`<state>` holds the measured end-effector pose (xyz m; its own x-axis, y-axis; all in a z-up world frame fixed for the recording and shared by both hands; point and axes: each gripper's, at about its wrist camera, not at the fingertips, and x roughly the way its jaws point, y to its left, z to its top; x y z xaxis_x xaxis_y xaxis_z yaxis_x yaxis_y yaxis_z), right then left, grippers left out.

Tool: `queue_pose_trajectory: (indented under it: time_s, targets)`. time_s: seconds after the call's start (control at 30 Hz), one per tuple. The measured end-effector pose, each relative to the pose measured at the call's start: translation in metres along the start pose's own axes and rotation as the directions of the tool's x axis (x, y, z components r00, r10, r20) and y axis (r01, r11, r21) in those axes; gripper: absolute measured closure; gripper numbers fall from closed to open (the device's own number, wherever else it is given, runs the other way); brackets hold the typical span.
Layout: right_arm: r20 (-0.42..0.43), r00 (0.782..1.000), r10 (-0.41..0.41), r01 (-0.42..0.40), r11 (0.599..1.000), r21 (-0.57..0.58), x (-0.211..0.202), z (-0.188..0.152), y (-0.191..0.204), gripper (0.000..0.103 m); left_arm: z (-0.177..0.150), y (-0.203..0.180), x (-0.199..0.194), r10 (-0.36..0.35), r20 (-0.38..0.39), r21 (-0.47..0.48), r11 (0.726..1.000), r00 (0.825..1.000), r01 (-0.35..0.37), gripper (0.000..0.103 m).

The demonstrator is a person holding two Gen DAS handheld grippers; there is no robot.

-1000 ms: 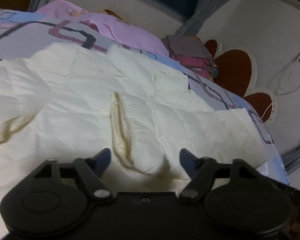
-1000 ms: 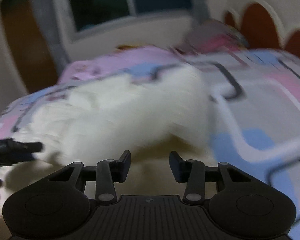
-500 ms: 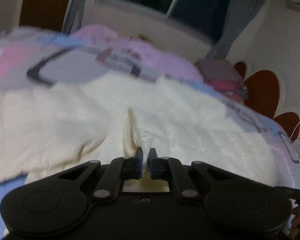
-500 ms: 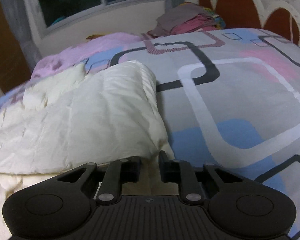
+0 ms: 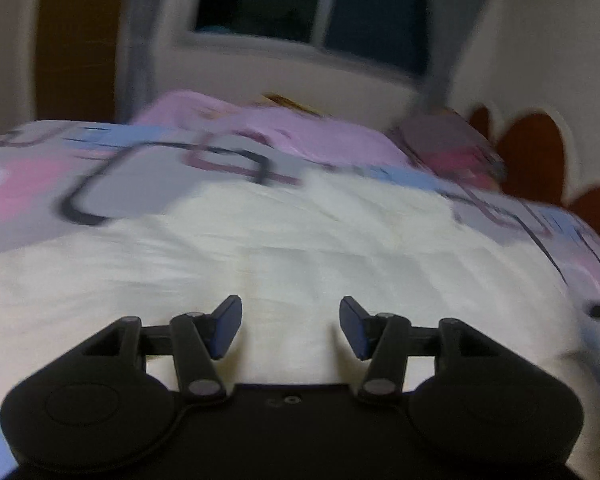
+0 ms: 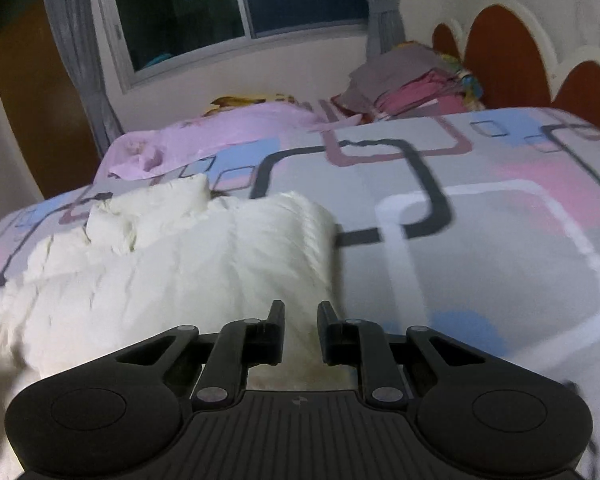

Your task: Fold large clothes

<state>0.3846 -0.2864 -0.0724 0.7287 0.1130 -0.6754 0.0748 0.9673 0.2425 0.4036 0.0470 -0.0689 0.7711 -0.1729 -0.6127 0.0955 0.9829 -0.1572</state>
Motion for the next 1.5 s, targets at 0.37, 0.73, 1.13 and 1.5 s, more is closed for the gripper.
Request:
queue_pose_trajectory:
  time_s: [0.37, 0.73, 1.13, 1.5]
  targets:
    - [0.005, 1.0, -0.013, 0.013, 1.0, -0.012, 0.035, 0.024, -0.001, 0.084, 0.012, -0.014, 0.037, 0.014, -0.049, 0.075, 0.997, 0.999, -0.01, 0.038]
    - [-0.053, 0.996, -0.066, 0.062, 0.996, -0.071, 0.125, 0.06, -0.01, 0.085, 0.017, -0.026, 0.105, 0.106, -0.088, 0.219, 0.972, 0.991, -0.084, 0.034]
    - [0.006, 1.0, -0.021, 0.021, 0.999, -0.039, 0.041, 0.041, -0.021, 0.041, 0.014, -0.034, 0.039, 0.006, -0.011, 0.151, 0.989, 1.0, -0.005, 0.025]
    - [-0.141, 0.988, -0.058, 0.052, 0.998, -0.045, 0.04, -0.011, 0.001, 0.078, -0.019, -0.032, 0.057, 0.04, -0.159, 0.121, 0.992, 0.987, -0.02, 0.025]
